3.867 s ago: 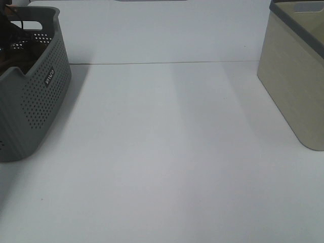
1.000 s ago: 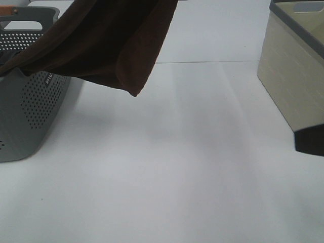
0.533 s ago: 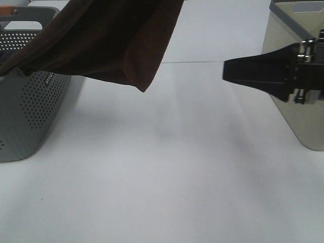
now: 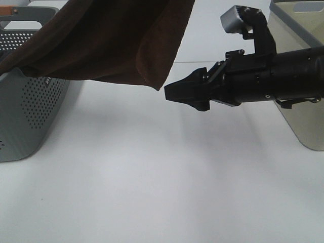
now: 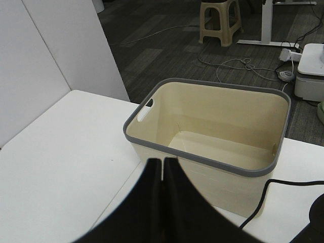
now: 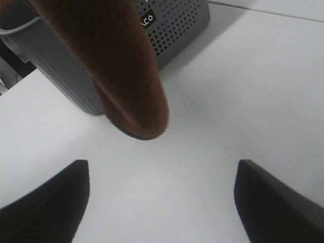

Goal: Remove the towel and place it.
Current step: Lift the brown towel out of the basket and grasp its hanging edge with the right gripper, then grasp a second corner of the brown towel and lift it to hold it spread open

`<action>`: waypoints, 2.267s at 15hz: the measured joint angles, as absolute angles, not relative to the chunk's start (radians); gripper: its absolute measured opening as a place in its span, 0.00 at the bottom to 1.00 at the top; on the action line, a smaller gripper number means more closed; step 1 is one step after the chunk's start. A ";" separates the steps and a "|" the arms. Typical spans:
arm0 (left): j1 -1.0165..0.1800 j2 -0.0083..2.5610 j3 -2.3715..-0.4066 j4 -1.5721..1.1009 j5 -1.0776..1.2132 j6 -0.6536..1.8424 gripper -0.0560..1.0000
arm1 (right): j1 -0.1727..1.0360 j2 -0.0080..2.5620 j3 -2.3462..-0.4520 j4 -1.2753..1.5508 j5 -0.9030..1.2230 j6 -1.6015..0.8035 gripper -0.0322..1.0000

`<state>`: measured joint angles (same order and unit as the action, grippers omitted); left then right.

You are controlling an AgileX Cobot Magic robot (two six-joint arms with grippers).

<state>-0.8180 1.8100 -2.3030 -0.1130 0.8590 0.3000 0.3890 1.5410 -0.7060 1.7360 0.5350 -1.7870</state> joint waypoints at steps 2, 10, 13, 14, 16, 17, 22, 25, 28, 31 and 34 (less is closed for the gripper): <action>-0.818 1.810 -2.303 -0.113 0.826 0.300 0.05 | 0.391 1.542 -0.711 1.735 0.614 -1.787 0.79; -0.818 1.882 -2.303 -0.112 0.757 0.299 0.05 | 0.392 1.542 -0.712 1.735 0.865 -1.886 0.67; -0.818 1.884 -2.303 -0.128 0.718 0.297 0.05 | 0.396 1.543 -0.712 1.734 0.902 -1.897 0.63; -0.818 1.884 -2.303 -0.132 0.712 0.286 0.05 | 0.396 1.551 -0.719 1.734 0.902 -1.911 0.63; -0.818 1.884 -2.303 -0.164 0.712 0.260 0.05 | 0.396 1.592 -0.764 1.732 0.891 -1.922 0.62; -0.818 1.884 -2.303 -0.172 0.712 0.255 0.05 | 0.397 1.614 -0.795 1.732 0.878 -1.922 0.62; -0.818 1.884 -2.303 -0.169 0.713 0.255 0.05 | 0.397 1.646 -0.863 1.735 0.501 -1.718 0.62; -0.818 1.884 -2.303 -0.156 0.713 0.254 0.05 | 0.397 1.602 -0.862 1.684 0.372 -1.580 0.66; -0.818 1.884 -2.303 -0.145 0.713 0.253 0.05 | 0.397 1.552 -0.862 1.673 0.340 -1.553 0.70; -0.818 1.884 -2.303 -0.134 0.713 0.252 0.05 | 0.397 1.546 -0.862 1.665 0.341 -1.552 0.67; -0.818 1.884 -2.303 -0.133 0.713 0.252 0.05 | 0.397 1.546 -0.862 1.610 0.338 -1.551 0.53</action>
